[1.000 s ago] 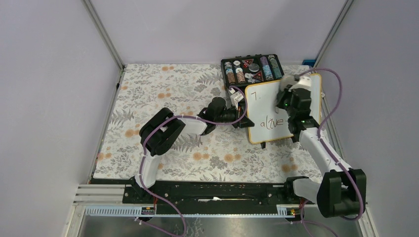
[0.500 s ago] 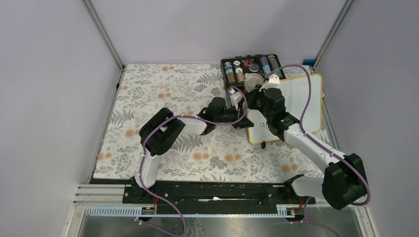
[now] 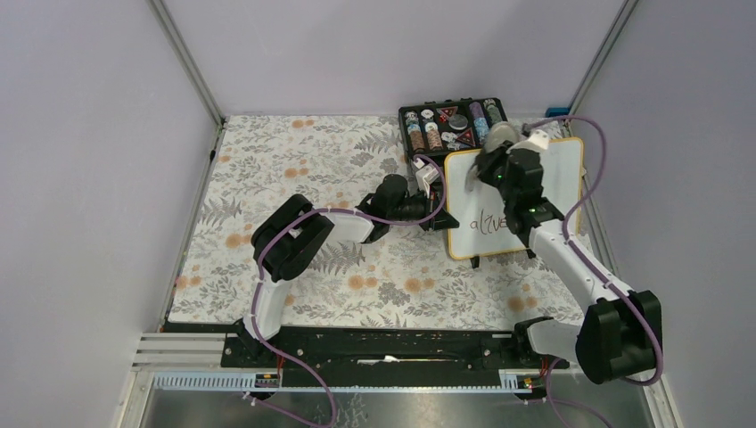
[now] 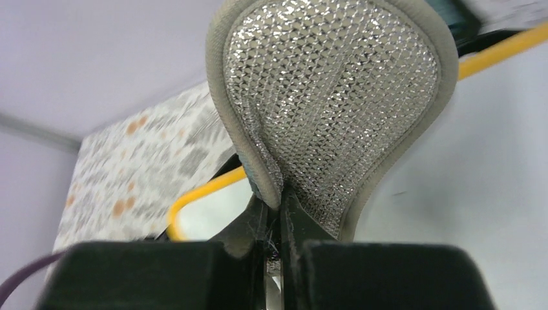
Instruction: Erase the whiteboard
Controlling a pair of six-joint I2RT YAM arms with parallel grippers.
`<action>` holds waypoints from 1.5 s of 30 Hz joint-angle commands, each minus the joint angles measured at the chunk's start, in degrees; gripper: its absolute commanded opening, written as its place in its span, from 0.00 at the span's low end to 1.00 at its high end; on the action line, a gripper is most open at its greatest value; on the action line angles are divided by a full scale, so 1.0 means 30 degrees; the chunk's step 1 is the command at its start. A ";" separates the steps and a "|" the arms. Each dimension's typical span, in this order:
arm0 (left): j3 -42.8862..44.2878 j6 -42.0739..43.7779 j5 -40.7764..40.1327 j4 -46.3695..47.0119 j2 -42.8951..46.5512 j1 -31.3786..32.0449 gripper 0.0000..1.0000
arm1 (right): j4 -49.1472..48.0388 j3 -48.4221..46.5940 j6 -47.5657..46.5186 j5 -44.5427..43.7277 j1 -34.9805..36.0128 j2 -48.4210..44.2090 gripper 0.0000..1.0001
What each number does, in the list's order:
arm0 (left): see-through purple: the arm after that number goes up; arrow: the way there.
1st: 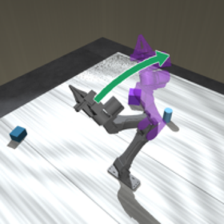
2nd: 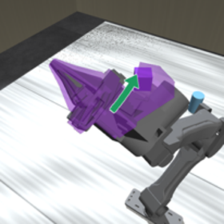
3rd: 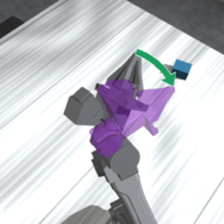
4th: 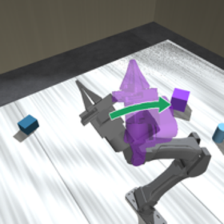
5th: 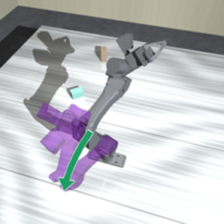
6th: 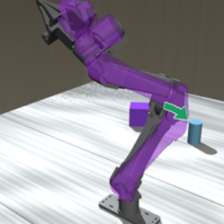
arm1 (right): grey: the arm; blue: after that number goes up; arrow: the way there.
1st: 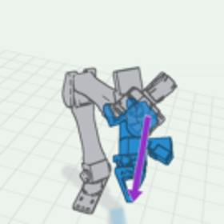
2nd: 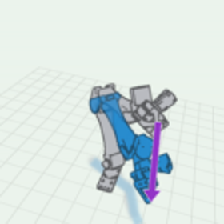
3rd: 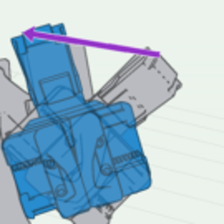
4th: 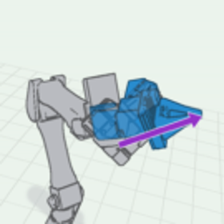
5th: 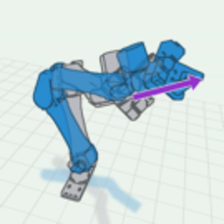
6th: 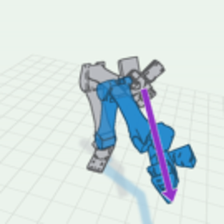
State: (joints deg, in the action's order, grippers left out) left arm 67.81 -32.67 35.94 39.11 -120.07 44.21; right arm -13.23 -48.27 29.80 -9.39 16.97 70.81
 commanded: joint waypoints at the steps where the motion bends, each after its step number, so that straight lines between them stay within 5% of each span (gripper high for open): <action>1: 0.0054 -0.0949 -0.3128 -0.4571 -0.1622 -0.0828 0.00 | 0.2203 0.0010 -0.0470 -0.3436 -0.3271 0.0161 0.00; 10: 0.0014 -0.0975 -0.3069 -0.4513 -0.1574 -0.0839 0.00 | 0.2742 0.2114 0.0063 -0.3284 -0.7859 -0.1114 0.00; 17: -0.0001 -0.0953 -0.3043 -0.4483 -0.1528 -0.0827 0.00 | 0.2591 0.3047 -0.0030 0.0542 -0.8228 -0.0650 0.00; 22: 0.0042 -0.0982 -0.2988 -0.4483 -0.1577 -0.0843 0.00 | 0.2724 0.4335 -0.0042 0.1181 -0.5901 -0.1163 0.00; 32: 0.0041 -0.0996 -0.3045 -0.4483 -0.1605 -0.0836 0.00 | 0.3872 0.4428 0.2115 -0.0805 0.2708 -0.2612 0.00; 41: -0.0030 -0.0949 -0.3100 -0.4542 -0.1532 -0.0821 0.00 | 0.4042 0.5724 0.2551 -0.4053 0.2474 -0.4333 0.00; 45: -0.0010 -0.0921 -0.3094 -0.4542 -0.1526 -0.0827 0.00 | 0.3960 0.7295 0.3011 -0.3399 -0.0067 -0.4718 0.00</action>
State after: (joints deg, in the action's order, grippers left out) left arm 67.83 -32.77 36.25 39.07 -120.05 44.21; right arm -2.17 -30.61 36.34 -18.02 22.92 57.52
